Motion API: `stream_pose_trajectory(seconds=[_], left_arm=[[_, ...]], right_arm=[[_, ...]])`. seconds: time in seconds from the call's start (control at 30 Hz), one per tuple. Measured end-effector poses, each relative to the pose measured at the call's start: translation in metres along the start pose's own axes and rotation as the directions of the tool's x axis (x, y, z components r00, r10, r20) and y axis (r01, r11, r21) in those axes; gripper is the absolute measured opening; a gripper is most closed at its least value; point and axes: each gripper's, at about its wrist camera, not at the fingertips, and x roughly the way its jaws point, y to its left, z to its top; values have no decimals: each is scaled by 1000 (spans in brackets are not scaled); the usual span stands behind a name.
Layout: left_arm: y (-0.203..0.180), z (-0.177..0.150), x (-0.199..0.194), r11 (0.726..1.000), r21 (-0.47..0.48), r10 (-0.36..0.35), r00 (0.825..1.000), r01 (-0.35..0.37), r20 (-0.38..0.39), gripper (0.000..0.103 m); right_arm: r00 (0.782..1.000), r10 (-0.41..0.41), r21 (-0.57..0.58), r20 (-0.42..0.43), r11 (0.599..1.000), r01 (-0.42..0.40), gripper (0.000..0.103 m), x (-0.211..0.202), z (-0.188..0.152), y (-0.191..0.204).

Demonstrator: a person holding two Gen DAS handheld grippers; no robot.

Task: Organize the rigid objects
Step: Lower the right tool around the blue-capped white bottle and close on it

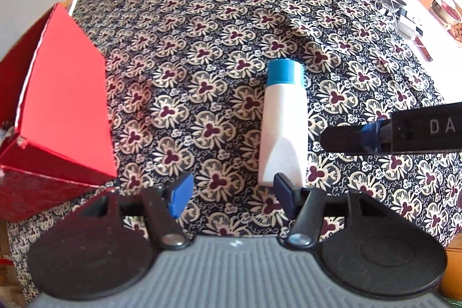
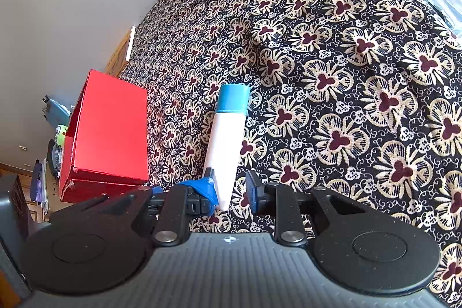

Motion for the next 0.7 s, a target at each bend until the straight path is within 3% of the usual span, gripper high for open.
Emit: stream_pose_trajectory(seconds=[0.37,0.7], left_arm=[[-4,4,12,999,-6,-33,999,33,-3,62],[1,11,19,991,6,-135,991,135,12,63]], right_arm=[[1000,24,38,-1,999,-24,7,7,4,-7],[999,31,74,21,997,-32,7,15,2,-6]])
